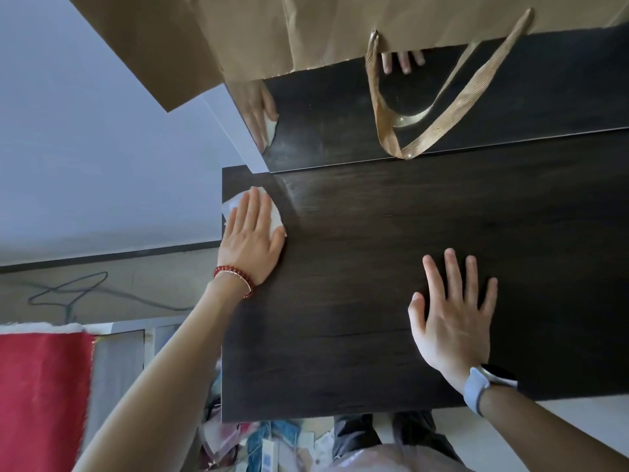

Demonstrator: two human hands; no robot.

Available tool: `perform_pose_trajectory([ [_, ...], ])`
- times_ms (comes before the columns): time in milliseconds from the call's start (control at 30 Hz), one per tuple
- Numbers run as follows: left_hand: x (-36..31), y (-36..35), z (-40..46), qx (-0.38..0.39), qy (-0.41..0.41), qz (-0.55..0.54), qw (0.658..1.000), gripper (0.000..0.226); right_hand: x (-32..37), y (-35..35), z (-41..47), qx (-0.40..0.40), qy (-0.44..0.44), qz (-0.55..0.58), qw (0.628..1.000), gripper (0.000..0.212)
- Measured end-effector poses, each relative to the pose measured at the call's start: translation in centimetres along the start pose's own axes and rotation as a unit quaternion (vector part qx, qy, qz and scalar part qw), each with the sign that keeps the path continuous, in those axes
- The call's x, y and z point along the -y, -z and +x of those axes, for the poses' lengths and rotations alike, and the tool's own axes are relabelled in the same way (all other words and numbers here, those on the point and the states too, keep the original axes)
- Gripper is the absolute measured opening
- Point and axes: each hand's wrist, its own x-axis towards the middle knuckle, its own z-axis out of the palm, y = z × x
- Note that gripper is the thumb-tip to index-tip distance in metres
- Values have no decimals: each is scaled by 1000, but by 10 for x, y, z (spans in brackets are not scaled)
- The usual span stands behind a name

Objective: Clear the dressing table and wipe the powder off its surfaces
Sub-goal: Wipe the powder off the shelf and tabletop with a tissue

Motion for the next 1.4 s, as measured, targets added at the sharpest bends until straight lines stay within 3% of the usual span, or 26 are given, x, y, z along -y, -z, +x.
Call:
perform_pose_trajectory([
  [200,5,10,53,-8,119,-45,992,59,0,-3,0,-16,4,0,1000,57],
  [333,-1,7,49,-16,133,-44,990,59,-2,-6,0,-20,4,9,1000,57],
  [533,-13,-16,-70,-27,72,-31,997,61,-3,-6,0,-11,10,15,1000,56],
  [733,-32,-33,-166,-4,121,-24,992,66,-4,-5,-3,-18,26,44,999,54],
  [967,-101,-58,-221,-10,180,-36,983,63,-8,-3,-5,-11,52,71,996,53],
  [1167,-187,-67,-183,18,39,6,999,62,-79,6,-16,10,200,65,978,50],
  [1333,-272,-79,-130,46,-117,29,992,61,-155,10,-26,-6,101,44,994,49],
  [1400,-283,-80,-116,40,-138,38,989,60,-164,11,-26,-7,69,47,996,50],
])
